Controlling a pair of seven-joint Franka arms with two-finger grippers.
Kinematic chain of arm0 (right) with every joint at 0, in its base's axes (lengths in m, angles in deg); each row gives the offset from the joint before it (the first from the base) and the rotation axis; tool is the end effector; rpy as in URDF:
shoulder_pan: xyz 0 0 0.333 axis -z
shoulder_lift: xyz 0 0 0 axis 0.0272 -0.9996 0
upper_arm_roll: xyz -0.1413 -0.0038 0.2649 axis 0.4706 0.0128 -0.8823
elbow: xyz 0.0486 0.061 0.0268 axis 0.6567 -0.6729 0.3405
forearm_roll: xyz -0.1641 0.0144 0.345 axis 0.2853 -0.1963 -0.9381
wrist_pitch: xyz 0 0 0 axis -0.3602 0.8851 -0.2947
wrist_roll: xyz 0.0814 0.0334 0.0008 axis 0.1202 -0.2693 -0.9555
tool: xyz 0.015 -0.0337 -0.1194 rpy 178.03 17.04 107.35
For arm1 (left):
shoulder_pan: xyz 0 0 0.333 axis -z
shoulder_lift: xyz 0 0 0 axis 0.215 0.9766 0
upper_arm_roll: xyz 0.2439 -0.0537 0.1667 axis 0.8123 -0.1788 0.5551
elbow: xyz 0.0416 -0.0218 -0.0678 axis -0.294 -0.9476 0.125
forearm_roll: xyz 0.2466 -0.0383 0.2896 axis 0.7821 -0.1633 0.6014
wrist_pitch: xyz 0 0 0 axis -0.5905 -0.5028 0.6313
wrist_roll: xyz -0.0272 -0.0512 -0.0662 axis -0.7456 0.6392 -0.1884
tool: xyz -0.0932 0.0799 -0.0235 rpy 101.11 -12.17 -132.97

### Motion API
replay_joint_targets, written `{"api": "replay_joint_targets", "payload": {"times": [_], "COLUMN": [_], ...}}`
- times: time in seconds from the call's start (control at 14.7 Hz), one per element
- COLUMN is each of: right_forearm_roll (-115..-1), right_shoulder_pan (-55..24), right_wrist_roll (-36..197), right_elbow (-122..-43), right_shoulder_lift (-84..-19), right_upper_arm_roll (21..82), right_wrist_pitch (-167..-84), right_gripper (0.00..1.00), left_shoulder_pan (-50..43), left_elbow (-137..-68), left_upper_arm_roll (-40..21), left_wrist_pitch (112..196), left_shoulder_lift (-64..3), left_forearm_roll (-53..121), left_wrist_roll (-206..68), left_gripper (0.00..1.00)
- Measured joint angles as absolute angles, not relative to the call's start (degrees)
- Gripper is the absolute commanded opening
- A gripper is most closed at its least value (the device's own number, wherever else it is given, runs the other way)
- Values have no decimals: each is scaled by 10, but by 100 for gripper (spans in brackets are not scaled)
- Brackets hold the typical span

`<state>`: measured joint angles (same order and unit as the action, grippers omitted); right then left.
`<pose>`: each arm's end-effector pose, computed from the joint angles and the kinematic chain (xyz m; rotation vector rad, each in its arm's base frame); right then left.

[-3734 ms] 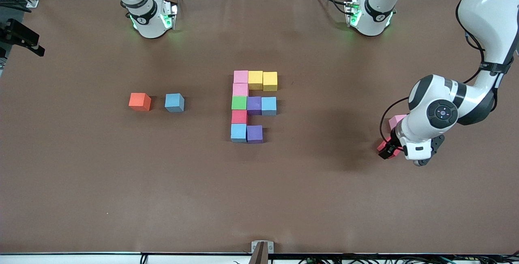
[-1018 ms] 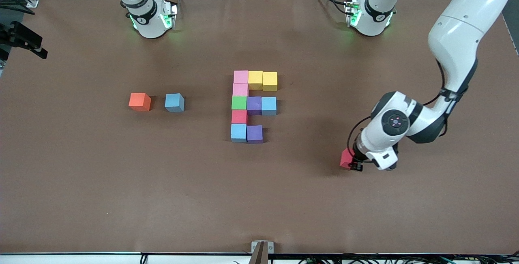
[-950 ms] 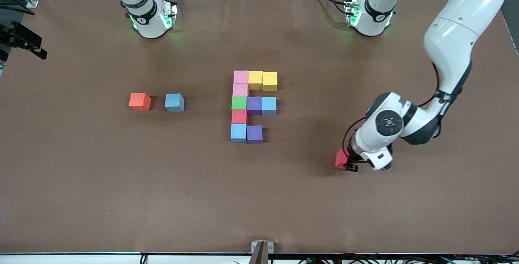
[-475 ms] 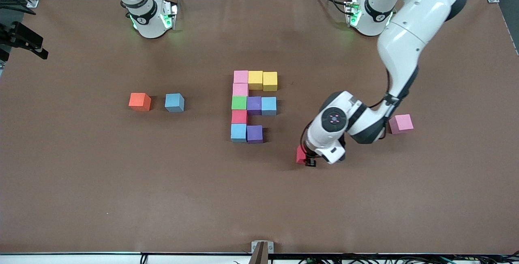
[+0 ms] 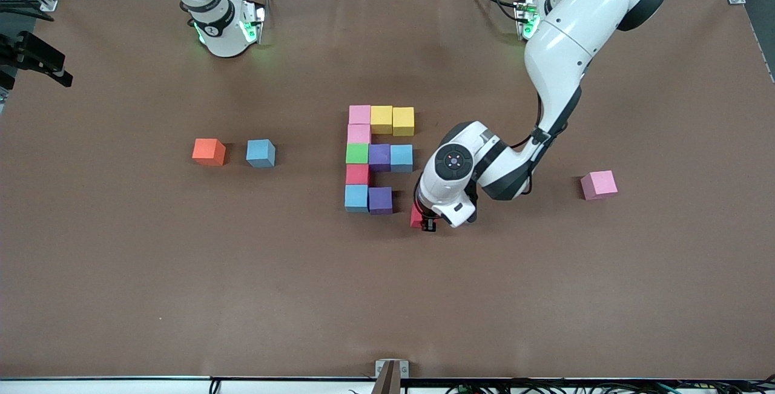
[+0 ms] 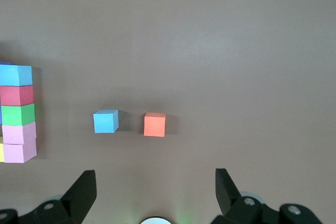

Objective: Arrange 11 blocks into digit 3
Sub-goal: 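Lift the red cube and carry it to the arrangement's base, then lower the red cube beside the purple cube with the left gripper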

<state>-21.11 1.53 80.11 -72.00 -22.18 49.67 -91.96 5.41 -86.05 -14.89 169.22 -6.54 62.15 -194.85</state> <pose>0.4955 -0.0305 0.6443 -3.1350 -0.0548 0.0248 0.5714 -0.4227 0.1834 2.2203 2.1054 -0.0764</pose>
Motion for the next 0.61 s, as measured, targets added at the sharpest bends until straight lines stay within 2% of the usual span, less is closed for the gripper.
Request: {"api": "replay_joint_targets", "payload": {"times": [0.61], "right_forearm_roll": [-211], "right_shoulder_pan": [15], "right_wrist_roll": [801], "right_elbow": [-719], "right_shoulder_lift": [-218], "right_upper_arm_roll": [498], "right_wrist_pitch": [-903], "right_gripper": [100], "left_shoulder_pan": [81], "left_elbow": [-849], "left_upper_arm_roll": [-146], "left_wrist_pitch": [1680], "left_shoulder_lift": [-57], "left_forearm_roll": [616], "left_wrist_roll": [-1987], "left_gripper": [30]}}
